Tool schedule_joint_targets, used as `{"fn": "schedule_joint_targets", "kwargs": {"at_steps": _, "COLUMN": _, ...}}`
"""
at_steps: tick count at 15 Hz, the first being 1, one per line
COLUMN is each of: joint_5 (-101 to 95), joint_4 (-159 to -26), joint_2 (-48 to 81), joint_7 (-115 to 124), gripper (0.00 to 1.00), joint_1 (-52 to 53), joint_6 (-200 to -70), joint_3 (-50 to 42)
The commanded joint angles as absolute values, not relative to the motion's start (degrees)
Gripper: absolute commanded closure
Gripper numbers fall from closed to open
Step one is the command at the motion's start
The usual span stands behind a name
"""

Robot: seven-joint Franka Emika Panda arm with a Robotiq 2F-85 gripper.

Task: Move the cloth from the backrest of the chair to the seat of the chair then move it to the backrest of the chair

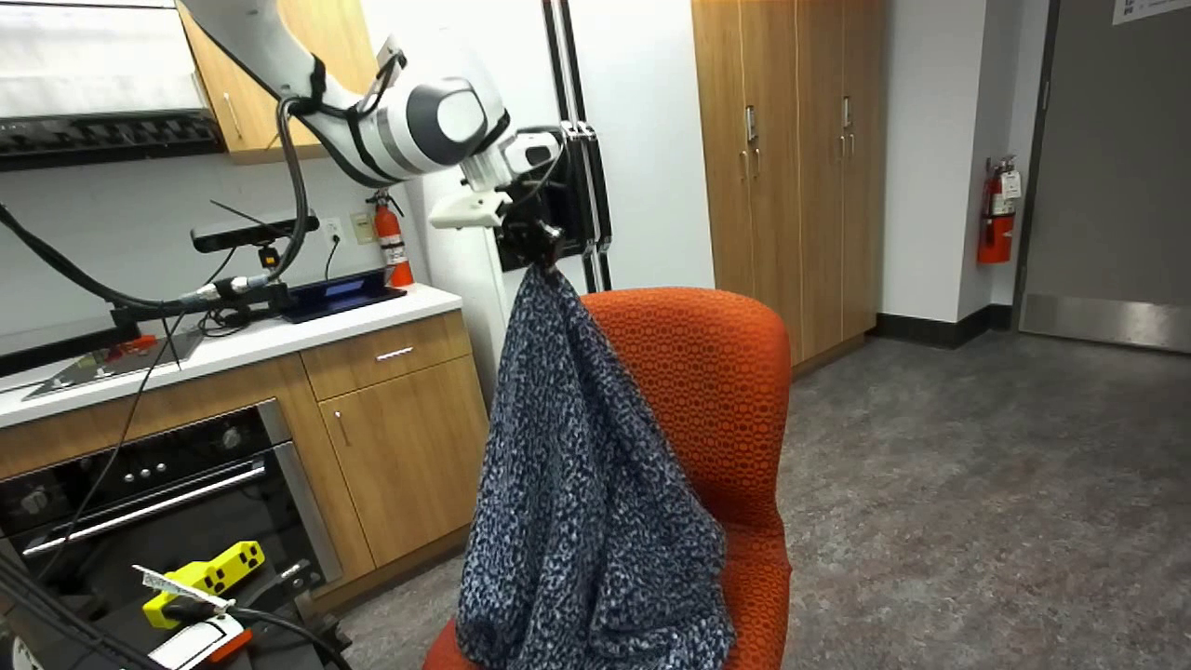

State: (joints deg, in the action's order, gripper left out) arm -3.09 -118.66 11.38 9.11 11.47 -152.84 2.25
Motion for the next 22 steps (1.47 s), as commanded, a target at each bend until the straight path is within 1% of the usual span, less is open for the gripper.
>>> {"fn": "schedule_joint_targets", "kwargs": {"at_steps": 1, "joint_5": -2.7, "joint_4": -113.3, "joint_2": 5.7, "joint_7": 5.9, "gripper": 0.99, "joint_1": 9.8, "joint_6": -147.9, "joint_3": 4.1}}
{"fn": "schedule_joint_targets", "kwargs": {"at_steps": 4, "joint_5": -3.7, "joint_4": -104.3, "joint_2": 6.1, "joint_7": 4.4, "gripper": 0.99, "joint_1": 9.2, "joint_6": -145.0, "joint_3": 3.8}}
{"fn": "schedule_joint_targets", "kwargs": {"at_steps": 7, "joint_5": -5.3, "joint_4": -93.9, "joint_2": 9.3, "joint_7": 5.7, "gripper": 0.99, "joint_1": 8.4, "joint_6": -143.2, "joint_3": 3.2}}
{"fn": "schedule_joint_targets", "kwargs": {"at_steps": 13, "joint_5": -12.6, "joint_4": -77.6, "joint_2": 18.1, "joint_7": 12.9, "gripper": 0.99, "joint_1": 8.5, "joint_6": -147.0, "joint_3": 0.3}}
{"fn": "schedule_joint_targets", "kwargs": {"at_steps": 20, "joint_5": -22.8, "joint_4": -60.7, "joint_2": 29.7, "joint_7": 20.9, "gripper": 0.99, "joint_1": 12.5, "joint_6": -152.3, "joint_3": -6.2}}
{"fn": "schedule_joint_targets", "kwargs": {"at_steps": 22, "joint_5": -23.1, "joint_4": -56.6, "joint_2": 33.5, "joint_7": 20.7, "gripper": 0.99, "joint_1": 13.3, "joint_6": -152.5, "joint_3": -7.4}}
